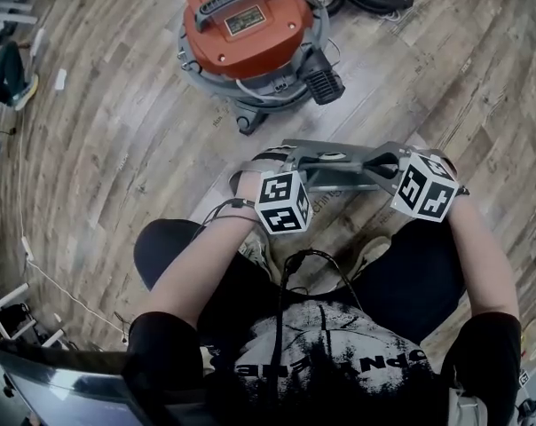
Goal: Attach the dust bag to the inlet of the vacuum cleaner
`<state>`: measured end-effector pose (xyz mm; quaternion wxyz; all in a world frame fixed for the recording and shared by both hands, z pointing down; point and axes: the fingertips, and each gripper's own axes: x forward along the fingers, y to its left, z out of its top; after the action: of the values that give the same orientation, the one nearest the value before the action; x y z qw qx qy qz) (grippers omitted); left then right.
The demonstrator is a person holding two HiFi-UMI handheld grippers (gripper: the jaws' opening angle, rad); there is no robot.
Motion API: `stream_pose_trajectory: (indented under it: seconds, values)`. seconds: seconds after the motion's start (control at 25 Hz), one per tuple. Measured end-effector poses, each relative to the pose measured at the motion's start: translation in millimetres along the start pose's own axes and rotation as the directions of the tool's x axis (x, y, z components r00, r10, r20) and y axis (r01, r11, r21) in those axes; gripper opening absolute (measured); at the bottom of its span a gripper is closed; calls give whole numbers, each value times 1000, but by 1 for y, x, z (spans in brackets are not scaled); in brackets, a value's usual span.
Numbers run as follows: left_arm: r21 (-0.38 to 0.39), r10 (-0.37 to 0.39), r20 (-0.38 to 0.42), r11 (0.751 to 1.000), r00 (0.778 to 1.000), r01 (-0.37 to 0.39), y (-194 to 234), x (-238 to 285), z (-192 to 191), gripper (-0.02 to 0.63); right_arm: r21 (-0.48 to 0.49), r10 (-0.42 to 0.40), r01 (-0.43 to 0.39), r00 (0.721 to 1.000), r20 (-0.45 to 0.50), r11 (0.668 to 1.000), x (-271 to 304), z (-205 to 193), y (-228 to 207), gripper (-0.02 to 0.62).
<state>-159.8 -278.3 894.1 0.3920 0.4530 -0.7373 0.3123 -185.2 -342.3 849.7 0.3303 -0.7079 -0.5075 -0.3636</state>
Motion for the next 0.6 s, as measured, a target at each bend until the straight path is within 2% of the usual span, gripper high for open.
stream_pose_trajectory:
  seconds: [0.12, 0.36, 0.4, 0.48, 0.6]
  values:
    - [-20, -4, 7, 1000, 1000, 4, 3, 3, 3, 34, -6, -13, 13, 1000, -9, 1000, 1, -5, -2, 9]
    - [-66, 10, 25, 998, 1000, -8, 12, 1, 17, 31, -27, -65, 64, 998, -23, 998, -4, -15, -16, 26]
    - [-74, 15, 24, 997, 1000, -14, 15, 0, 18, 31, -37, -70, 69, 997, -23, 997, -5, -14, -17, 45]
    - [-80, 28, 20, 996, 999, -27, 21, -5, 20, 31, -57, -70, 69, 997, -19, 996, -9, -8, -18, 123]
    - [-87, 43, 16, 995, 999, -42, 28, -13, 23, 31, -93, -60, 58, 998, -25, 994, -17, 0, -21, 188]
